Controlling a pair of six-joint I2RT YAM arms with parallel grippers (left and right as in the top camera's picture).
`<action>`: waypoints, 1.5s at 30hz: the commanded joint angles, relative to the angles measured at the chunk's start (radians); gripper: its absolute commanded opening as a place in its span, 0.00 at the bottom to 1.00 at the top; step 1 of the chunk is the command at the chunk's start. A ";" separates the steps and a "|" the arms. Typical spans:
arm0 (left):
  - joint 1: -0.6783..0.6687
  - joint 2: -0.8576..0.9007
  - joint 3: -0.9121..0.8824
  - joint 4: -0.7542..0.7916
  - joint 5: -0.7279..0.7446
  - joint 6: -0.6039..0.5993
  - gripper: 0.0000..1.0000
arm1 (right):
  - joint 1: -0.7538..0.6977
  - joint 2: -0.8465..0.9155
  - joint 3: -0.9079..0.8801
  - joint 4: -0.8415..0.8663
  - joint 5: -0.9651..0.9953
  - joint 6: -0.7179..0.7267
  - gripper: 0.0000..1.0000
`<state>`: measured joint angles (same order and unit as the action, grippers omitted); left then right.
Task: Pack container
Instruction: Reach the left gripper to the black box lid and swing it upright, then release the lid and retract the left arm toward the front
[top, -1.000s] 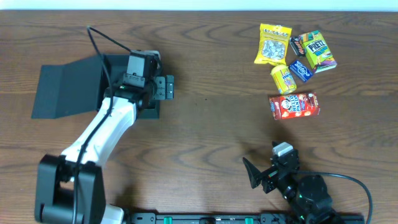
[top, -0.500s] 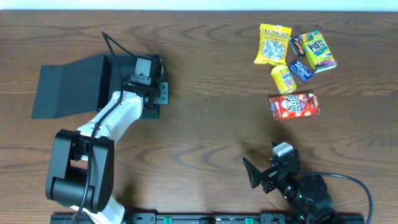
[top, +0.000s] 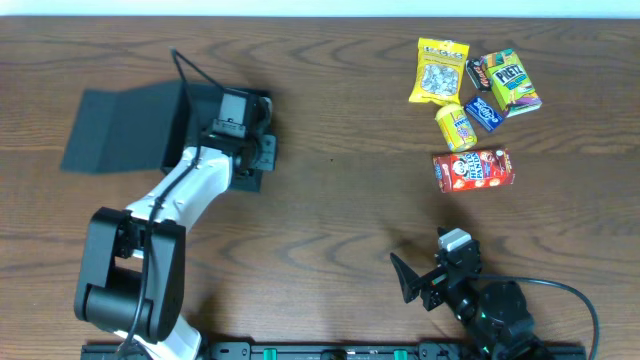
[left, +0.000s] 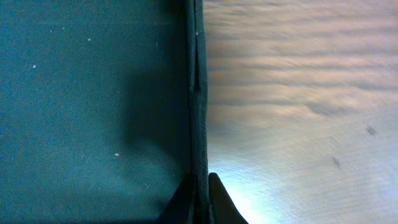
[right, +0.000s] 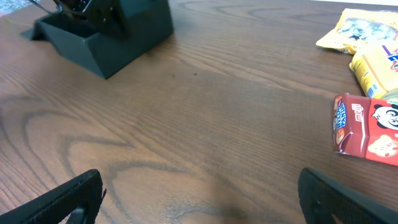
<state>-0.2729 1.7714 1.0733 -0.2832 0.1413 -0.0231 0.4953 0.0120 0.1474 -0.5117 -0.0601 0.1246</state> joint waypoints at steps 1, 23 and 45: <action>-0.062 0.010 0.018 -0.016 0.105 0.146 0.06 | 0.009 -0.006 -0.007 -0.001 -0.004 -0.006 0.99; -0.317 0.005 0.026 -0.241 0.122 1.156 0.05 | 0.009 -0.006 -0.007 -0.001 -0.004 -0.006 0.99; -0.317 -0.101 0.132 -0.367 0.118 0.872 0.95 | 0.009 -0.006 -0.007 -0.001 -0.004 -0.006 0.99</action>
<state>-0.5854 1.7424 1.1389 -0.6353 0.2554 0.9604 0.4953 0.0120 0.1474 -0.5117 -0.0601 0.1246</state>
